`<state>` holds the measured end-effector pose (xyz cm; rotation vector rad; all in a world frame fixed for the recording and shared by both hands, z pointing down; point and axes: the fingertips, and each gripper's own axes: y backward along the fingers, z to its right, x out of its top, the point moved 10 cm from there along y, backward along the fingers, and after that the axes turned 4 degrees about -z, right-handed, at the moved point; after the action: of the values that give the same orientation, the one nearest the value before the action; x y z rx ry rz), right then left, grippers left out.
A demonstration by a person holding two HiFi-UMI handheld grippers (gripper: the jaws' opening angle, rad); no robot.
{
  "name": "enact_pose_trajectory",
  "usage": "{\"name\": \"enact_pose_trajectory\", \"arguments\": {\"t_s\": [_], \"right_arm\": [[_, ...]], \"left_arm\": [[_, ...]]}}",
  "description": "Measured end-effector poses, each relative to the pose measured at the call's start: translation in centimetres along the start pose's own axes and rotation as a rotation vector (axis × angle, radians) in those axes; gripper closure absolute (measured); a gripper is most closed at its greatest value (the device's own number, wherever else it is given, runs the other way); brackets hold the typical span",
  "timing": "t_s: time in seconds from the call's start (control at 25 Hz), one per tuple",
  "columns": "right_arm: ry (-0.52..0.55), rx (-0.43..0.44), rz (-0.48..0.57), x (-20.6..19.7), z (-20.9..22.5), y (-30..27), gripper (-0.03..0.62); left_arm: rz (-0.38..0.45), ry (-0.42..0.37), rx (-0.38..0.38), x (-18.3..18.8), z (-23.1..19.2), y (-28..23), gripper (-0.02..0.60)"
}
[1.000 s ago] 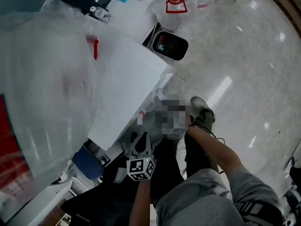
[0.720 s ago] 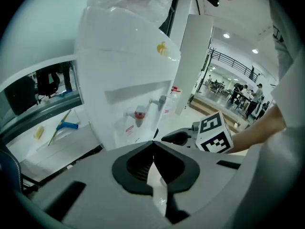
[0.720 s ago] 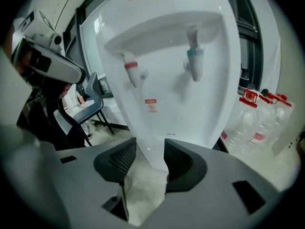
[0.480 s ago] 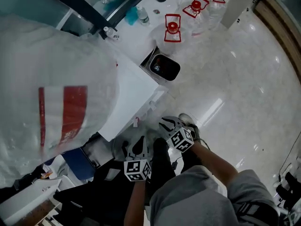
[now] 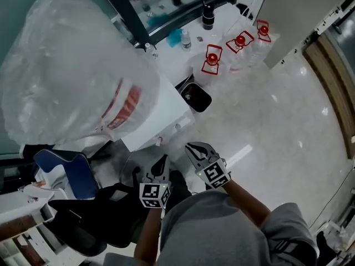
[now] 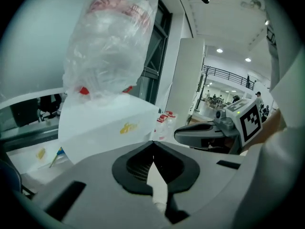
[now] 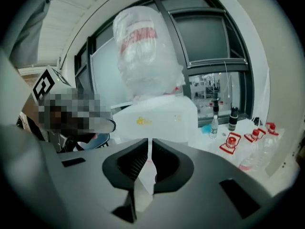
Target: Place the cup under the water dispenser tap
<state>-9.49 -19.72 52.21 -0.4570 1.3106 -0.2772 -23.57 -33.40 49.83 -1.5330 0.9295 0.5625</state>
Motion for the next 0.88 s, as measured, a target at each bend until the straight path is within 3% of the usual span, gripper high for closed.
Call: {"name": "enact_pose_trajectory", "arguments": {"t_s": [0.24,0.44,0.88], "right_arm": [[0.074,-0.027,0.132,5.7,-0.5,4.7,0.582],[0.068,-0.021,0.213,8.8,-0.4,7.6,0.585],[0.098,-0.017,0.343,12.4,-0.7,10.9,0.585]], "left_arm": [[0.13,-0.032,0.003,4.3,1.8,2.6,0.572],[0.228,-0.077,-0.004,7.1,3.4,4.2,0.572],[0.389,-0.112,0.01,11.0,6.1,5.3,0.572]]}}
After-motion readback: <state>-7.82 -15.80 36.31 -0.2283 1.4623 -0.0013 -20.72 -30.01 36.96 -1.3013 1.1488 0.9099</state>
